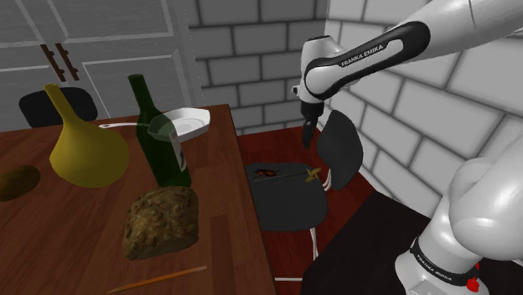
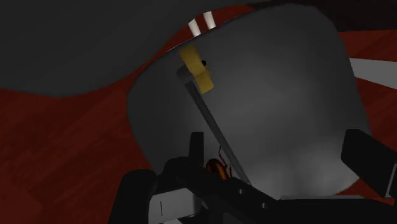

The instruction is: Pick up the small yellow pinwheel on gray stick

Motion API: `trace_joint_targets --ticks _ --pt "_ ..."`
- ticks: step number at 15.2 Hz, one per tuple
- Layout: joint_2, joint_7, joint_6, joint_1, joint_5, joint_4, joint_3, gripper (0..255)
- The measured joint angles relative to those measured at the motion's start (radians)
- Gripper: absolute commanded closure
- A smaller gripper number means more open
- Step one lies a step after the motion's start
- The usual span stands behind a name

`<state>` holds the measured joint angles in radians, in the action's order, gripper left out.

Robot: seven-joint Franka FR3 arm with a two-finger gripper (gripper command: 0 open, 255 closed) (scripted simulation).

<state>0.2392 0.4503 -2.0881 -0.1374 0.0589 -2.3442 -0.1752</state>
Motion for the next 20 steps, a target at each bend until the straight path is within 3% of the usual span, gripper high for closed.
trace_joint_targets --ticks 10,15,20 --pt "-0.358 0.263 -0.200 -0.025 0.006 0.087 -0.002 0" --pt "-0.552 0.370 -0.269 -0.024 0.020 0.183 0.019 0" --pt "-0.627 0.386 -0.328 -0.021 0.021 0.193 0.027 0"
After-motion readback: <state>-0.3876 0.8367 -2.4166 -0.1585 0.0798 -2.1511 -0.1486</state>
